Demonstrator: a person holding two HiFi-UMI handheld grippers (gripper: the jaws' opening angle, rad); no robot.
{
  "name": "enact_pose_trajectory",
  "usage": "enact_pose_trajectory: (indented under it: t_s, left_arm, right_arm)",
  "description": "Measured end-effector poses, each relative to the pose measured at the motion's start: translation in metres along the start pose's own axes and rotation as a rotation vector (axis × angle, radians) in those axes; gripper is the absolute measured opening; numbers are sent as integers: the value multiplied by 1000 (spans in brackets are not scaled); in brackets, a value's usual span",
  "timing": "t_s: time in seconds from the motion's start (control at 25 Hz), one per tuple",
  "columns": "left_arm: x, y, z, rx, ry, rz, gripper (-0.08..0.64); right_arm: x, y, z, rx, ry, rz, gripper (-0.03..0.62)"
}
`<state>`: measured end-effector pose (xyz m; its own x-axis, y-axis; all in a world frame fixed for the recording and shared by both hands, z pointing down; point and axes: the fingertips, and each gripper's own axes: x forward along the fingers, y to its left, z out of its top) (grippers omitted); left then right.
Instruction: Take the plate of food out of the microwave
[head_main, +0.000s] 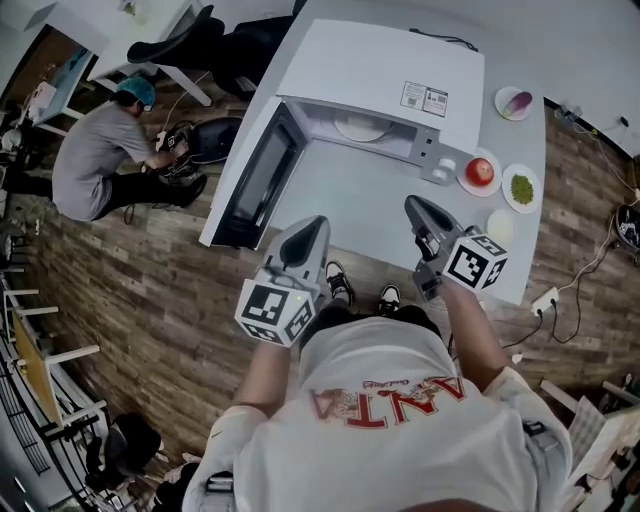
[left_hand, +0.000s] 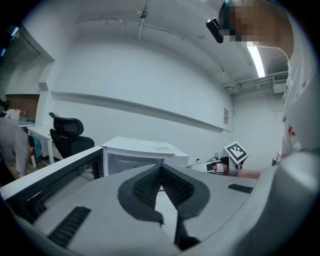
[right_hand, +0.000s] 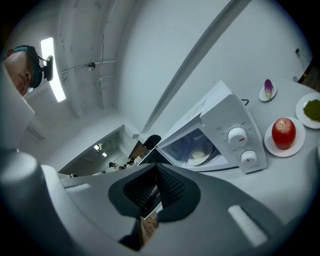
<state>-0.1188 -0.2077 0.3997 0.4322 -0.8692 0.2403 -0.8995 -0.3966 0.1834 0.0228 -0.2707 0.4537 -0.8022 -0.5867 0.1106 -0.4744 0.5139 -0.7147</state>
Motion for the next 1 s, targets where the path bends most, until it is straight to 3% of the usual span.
enact_pose_trajectory:
  t_s: [0.24, 0.4, 0.68, 0.8, 1.0]
  left_arm:
    - [23, 35, -3, -18, 27, -57, 9]
    - [37, 54, -10, -44, 59, -98, 9]
    - [56, 65, -21, -81, 85, -169, 9]
    - [59, 71, -29, -96, 101, -186, 9]
    - [62, 77, -42, -127, 119, -197, 9]
  right_arm:
    - [57, -19, -7, 136, -64, -47, 14]
    - [99, -50, -20, 375, -101, -42, 63]
    - [135, -122, -41, 682, -243, -221, 77]
    - [146, -145, -46, 744, -302, -284, 77]
    - [168, -167, -45, 746, -342, -342, 77]
